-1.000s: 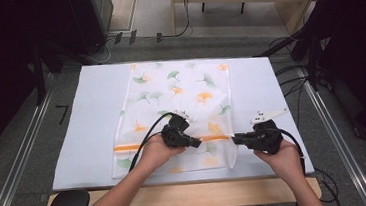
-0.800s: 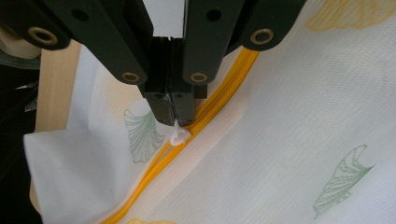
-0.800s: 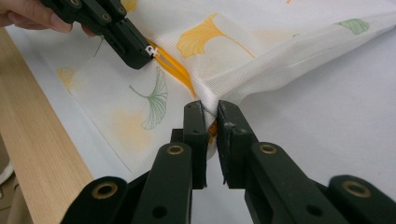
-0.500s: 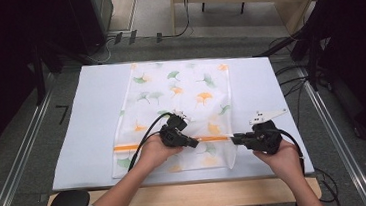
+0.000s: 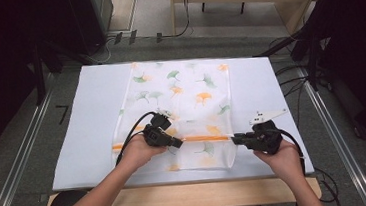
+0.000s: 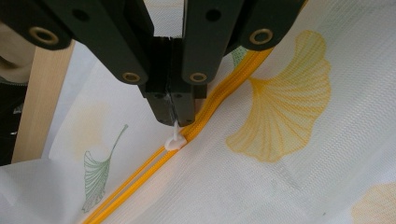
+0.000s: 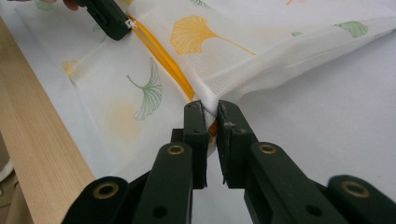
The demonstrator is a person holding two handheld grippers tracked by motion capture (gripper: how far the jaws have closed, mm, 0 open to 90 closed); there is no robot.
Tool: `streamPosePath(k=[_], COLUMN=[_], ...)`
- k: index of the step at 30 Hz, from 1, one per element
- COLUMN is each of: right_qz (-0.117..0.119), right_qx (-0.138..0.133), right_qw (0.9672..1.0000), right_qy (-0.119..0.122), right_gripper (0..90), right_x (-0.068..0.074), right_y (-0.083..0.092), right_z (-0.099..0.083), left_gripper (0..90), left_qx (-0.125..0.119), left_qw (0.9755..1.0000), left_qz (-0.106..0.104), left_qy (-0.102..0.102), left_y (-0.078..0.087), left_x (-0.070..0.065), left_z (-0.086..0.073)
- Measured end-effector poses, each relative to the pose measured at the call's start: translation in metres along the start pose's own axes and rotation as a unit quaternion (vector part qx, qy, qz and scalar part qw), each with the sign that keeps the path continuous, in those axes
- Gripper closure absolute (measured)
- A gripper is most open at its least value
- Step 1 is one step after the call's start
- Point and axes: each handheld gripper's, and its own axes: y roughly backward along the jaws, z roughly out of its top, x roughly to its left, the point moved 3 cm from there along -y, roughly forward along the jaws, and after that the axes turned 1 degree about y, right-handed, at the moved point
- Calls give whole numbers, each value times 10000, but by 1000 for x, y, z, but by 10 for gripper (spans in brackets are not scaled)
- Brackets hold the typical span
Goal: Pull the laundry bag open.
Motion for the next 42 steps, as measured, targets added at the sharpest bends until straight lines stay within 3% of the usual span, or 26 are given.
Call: streamPosePath(k=[14, 30, 34, 42], right_qz=[-42, -52, -54, -70], right_qx=[30, 102, 120, 88], right_qw=[10000, 9999, 9999, 9999], right_qy=[-49, -29, -49, -85], right_gripper=[845, 844, 845, 843], right_x=[-3, -5, -7, -11], right_y=[0, -1, -1, 0], right_z=[-1, -3, -5, -7], left_gripper=[900, 900, 900, 900], left_qx=[-79, 33, 52, 36], left_qw=[9999, 9999, 9999, 9997], left_qz=[29, 91, 115, 181], left_qy=[-61, -78, -68, 144], left_y=[-1, -2, 4, 21], left_x=[-2, -2, 2, 17], left_z=[2, -1, -3, -19])
